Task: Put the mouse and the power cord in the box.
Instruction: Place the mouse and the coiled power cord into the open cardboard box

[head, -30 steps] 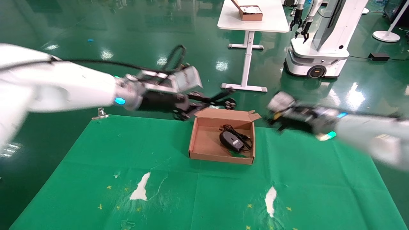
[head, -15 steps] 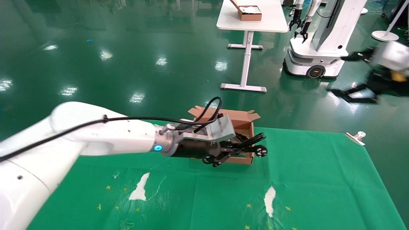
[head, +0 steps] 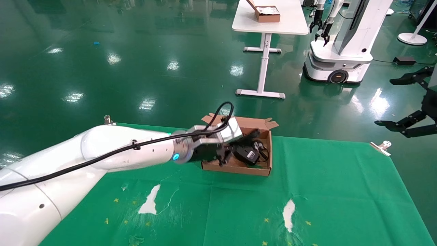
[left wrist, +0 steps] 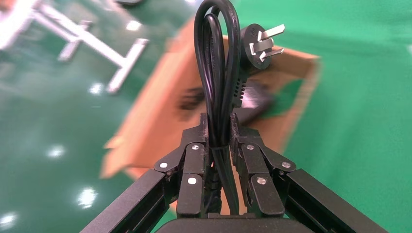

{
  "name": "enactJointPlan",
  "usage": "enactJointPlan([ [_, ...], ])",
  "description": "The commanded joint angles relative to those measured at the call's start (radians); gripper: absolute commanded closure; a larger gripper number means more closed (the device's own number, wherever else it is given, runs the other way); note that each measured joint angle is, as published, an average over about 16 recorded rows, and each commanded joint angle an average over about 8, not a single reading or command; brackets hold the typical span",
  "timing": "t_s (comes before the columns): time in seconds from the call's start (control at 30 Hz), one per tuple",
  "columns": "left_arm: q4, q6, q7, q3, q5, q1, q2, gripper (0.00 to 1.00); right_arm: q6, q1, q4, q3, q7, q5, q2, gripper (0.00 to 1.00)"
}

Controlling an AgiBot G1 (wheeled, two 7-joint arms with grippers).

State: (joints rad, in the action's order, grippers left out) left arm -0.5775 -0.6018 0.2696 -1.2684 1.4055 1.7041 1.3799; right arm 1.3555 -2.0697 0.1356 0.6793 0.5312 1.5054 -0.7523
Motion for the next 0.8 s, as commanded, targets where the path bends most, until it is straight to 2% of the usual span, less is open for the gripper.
enactJointPlan([
  [0.03, -0.010, 0.060, 0.028, -0.040, 0.017, 0.009, 0.001, 0.44, 0.000, -0.008, 0.012, 0.009, -0.019, 0.015, 0.002, 0.00],
  [0.13, -0.028, 0.100, 0.066, -0.083, 0.020, 0.015, 0.001, 0.07, -0.010, -0.008, 0.044, 0.016, -0.051, 0.024, -0.010, 0.00],
  [0.17, -0.034, 0.107, 0.078, -0.096, 0.019, 0.017, 0.001, 0.00, -0.013, -0.006, 0.056, 0.016, -0.061, 0.024, -0.015, 0.00],
  [0.37, -0.056, 0.136, 0.132, -0.158, 0.011, 0.030, 0.000, 0.00, -0.027, 0.036, 0.142, 0.002, -0.112, -0.007, -0.059, 0.00],
  [0.57, -0.068, 0.152, 0.159, -0.194, 0.004, 0.038, 0.000, 0.00, -0.006, 0.101, 0.230, -0.027, -0.139, -0.069, -0.086, 0.00],
  [0.8, -0.098, 0.125, 0.157, -0.167, -0.024, 0.016, -0.030, 0.00, 0.023, 0.154, 0.285, -0.051, -0.154, -0.118, -0.089, 0.00],
])
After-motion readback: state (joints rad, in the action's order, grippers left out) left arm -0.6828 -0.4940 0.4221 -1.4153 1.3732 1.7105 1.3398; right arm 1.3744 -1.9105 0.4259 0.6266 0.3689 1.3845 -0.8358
